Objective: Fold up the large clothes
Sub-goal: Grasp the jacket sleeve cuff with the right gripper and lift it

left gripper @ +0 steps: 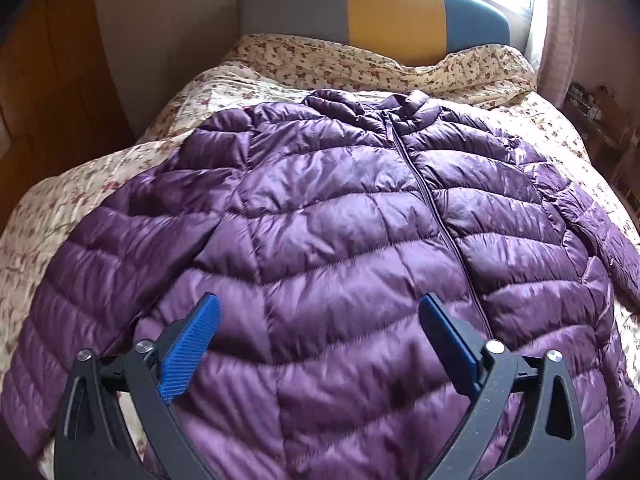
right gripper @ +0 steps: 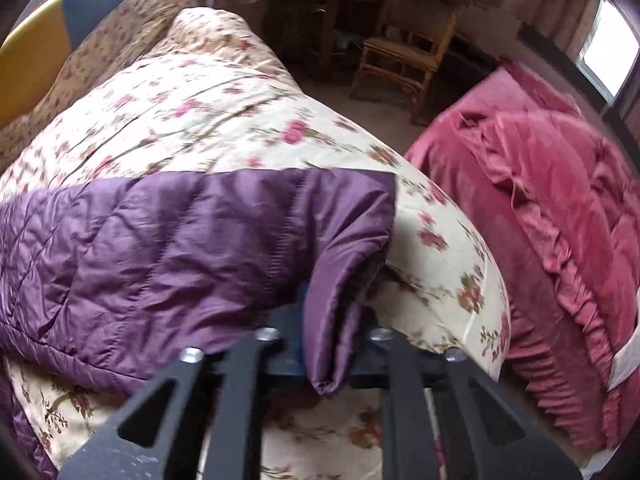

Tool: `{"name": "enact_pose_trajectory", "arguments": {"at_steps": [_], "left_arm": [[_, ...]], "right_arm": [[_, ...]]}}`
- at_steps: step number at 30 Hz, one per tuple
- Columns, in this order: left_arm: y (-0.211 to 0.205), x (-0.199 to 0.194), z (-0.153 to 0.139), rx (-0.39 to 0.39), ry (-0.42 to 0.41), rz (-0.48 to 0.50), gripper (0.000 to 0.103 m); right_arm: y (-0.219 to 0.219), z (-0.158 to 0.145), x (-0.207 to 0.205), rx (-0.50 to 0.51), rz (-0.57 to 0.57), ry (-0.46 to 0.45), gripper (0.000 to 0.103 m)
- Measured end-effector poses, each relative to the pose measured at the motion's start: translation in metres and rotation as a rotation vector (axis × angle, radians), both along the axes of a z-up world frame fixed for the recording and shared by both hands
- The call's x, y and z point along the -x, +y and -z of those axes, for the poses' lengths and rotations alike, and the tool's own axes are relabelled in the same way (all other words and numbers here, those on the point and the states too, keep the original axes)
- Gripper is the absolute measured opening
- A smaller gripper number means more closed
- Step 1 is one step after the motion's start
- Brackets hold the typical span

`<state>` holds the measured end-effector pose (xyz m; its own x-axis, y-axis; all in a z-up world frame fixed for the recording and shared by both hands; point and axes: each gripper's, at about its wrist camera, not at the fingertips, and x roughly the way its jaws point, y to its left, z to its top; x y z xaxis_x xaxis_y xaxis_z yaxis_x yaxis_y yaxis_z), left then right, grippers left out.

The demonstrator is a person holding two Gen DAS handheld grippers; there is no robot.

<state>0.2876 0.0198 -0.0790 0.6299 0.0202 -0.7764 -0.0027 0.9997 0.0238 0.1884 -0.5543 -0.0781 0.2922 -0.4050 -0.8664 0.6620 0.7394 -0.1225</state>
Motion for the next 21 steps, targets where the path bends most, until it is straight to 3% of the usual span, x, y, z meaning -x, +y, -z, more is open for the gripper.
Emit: {"name": "enact_pose_trajectory", "arguments": {"at_steps": [11, 21], "left_arm": [[0.024, -0.021, 0.018, 0.060, 0.042, -0.040, 0.089], [0.036, -0.016, 0.014, 0.148, 0.022, -0.023, 0.087]], "right_arm": [[0.065, -0.045, -0.060, 0.196, -0.179, -0.056, 0.007], [0.205, -0.067, -0.136, 0.249, -0.472, -0.126, 0.007]]}}
